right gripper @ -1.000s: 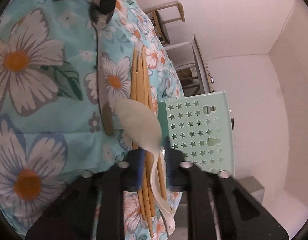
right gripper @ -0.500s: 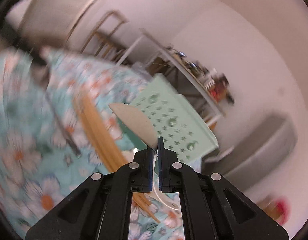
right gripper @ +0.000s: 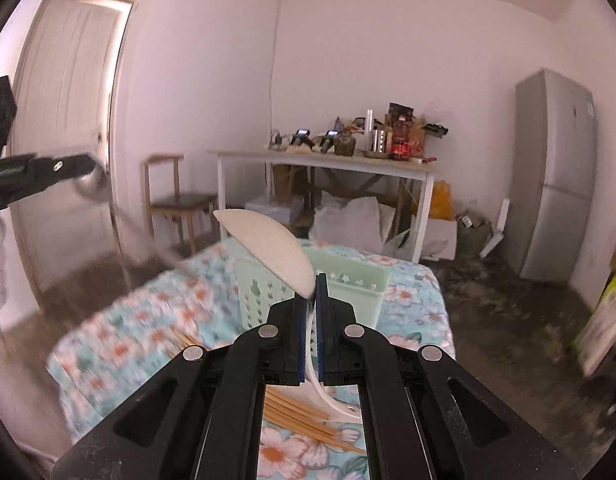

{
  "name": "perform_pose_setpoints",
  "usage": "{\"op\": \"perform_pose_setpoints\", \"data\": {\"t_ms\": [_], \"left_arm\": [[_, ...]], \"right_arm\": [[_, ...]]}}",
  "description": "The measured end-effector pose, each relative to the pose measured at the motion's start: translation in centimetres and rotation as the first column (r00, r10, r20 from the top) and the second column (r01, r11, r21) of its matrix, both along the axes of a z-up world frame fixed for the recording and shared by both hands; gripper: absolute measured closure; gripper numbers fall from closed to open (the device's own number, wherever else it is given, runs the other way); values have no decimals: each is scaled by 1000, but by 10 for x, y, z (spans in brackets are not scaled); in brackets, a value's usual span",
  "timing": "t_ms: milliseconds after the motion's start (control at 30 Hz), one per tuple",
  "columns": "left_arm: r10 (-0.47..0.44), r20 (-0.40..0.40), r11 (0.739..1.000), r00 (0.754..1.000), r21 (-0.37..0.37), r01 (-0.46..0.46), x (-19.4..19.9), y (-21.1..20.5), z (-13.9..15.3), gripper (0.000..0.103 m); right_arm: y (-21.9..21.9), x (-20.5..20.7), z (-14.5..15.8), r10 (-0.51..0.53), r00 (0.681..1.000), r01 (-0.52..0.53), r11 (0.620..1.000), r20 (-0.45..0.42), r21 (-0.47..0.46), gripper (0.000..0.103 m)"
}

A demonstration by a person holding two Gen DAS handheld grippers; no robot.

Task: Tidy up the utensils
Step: 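Lift both utensils and insert them into the mint-green holder with both tools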

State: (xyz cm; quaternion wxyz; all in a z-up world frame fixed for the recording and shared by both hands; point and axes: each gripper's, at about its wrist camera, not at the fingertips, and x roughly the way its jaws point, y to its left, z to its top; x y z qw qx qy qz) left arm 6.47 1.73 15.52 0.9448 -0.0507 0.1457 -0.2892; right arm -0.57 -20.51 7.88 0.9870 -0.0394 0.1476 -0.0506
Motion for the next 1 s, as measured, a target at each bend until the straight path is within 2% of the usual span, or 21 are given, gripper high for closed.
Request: {"op": "perform_pose_setpoints", "data": {"t_ms": [133,300,400,600,667,800,933,1000], "left_arm": [[3,74,999,997,50,-6,22,-31,22,101],[23,102,985,994,165,-40,58,-72,24,100],[26,75,969,997,243,-44,83,-96,14,100],[12,-81,947,997,320,14,131,-124,-20,100],[12,-141,949,990,312,33,145,-126,-32,99],[-20,-277,970,961,226,85,168,-126,-52,96],[-43,-310,983,950,156,95,171,-120,-61,92],[-52,-315,988,948,122,95,171,-115,-63,84]], "right_arm": [[-9,-5,5,17,999,-20,997,41,73,101],[-22,-9,10,32,996,-43,989,78,143,101],[-32,-8,13,35,996,-49,985,85,165,101],[-42,-6,13,48,995,-66,977,93,205,101],[-48,-2,14,55,993,-77,969,100,234,101],[-63,9,24,103,985,-142,938,136,316,101],[-77,22,41,170,965,-237,892,200,385,101],[-84,29,49,195,953,-278,867,233,413,101]]}}
